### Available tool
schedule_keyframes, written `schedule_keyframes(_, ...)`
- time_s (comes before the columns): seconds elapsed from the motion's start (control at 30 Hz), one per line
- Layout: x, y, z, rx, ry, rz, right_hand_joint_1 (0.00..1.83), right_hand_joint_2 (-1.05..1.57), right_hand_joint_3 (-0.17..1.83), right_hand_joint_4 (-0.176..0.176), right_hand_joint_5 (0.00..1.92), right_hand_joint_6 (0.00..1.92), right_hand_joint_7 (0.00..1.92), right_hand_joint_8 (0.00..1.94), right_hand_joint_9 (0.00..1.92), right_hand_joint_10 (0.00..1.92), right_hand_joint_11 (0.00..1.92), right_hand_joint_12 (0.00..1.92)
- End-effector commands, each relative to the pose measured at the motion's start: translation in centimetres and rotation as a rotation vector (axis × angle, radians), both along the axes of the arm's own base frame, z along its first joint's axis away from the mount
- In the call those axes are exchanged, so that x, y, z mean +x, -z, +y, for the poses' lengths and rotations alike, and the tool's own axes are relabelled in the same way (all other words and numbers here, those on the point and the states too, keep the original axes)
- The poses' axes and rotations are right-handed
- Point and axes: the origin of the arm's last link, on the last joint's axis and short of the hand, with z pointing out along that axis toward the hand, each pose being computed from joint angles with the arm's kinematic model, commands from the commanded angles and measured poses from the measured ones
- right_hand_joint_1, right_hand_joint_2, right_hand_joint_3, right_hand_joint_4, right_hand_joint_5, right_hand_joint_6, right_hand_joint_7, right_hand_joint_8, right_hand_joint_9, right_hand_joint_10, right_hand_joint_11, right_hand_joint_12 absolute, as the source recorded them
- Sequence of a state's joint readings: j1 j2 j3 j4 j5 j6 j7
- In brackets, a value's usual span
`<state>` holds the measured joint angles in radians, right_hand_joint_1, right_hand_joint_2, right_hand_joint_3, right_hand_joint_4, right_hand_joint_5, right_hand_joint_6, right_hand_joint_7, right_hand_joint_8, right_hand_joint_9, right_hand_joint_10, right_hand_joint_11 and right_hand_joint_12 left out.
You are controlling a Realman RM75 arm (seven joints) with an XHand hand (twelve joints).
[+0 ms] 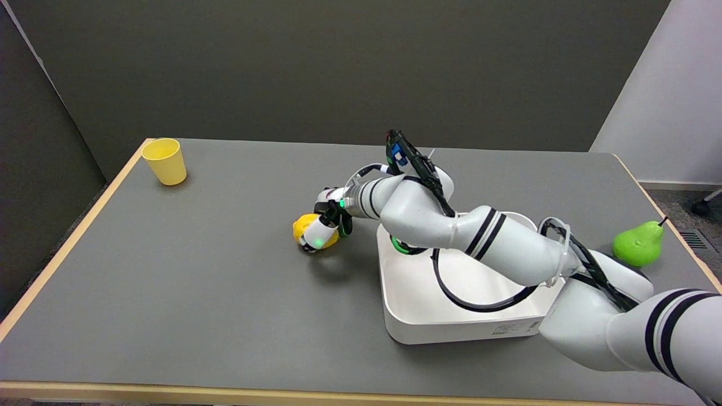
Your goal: Pick up the lemon.
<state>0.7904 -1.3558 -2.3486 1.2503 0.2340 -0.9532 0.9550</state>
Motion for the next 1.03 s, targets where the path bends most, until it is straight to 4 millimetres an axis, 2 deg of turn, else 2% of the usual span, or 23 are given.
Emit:
schedule_keyframes(0.03,-0.8,0.2,0.2,0.014,-0.050,0.032,1.19,1.27,0.39,-0.176,0.12,1.24,0.41,1.94,0.56,1.53,0.41,1.90)
schedule_keyframes(0.1,-0.7,0.2,0.2,0.017,-0.065,0.033,1.18,1.27,0.39,-0.176,0.14,1.32,0.43,1.94,0.58,1.59,0.39,1.92)
schedule_keyframes(0.17,-0.6,0.2,0.2,0.021,-0.077,0.033,1.08,1.38,0.15,-0.176,0.32,1.64,0.56,1.94,0.63,1.62,0.39,1.92)
schedule_keyframes(0.3,0.0,0.3,0.0,0.037,-0.121,0.037,1.10,1.36,0.14,-0.176,0.40,1.60,0.56,1.94,0.66,1.68,0.35,1.92)
schedule_keyframes(0.43,2.2,0.4,-0.4,0.049,-0.219,0.051,1.10,1.35,0.15,-0.175,0.43,1.59,0.56,1.94,0.65,1.69,0.35,1.92)
schedule_keyframes(0.6,7.3,0.9,-0.4,0.078,-0.438,0.078,1.10,1.34,0.17,-0.176,0.40,1.62,0.58,1.94,0.66,1.72,0.40,1.92)
schedule_keyframes(0.67,9.2,0.9,-0.1,0.084,-0.513,0.085,1.28,1.39,-0.01,-0.176,0.34,1.59,0.48,1.94,0.67,1.73,0.57,1.92)
schedule_keyframes(0.8,12.5,0.5,0.9,0.075,-0.657,0.151,1.30,1.31,0.08,-0.176,0.40,1.54,0.56,1.86,0.66,1.68,0.63,1.92)
schedule_keyframes(0.9,13.7,-0.1,1.9,0.081,-0.722,0.235,1.32,1.23,0.18,-0.176,0.46,1.50,0.66,1.75,0.67,1.62,0.71,1.92)
schedule_keyframes(1.03,13.8,-2.7,3.6,0.046,-0.718,0.310,1.33,1.17,0.27,-0.176,0.50,1.48,0.70,1.70,0.70,1.59,0.75,1.92)
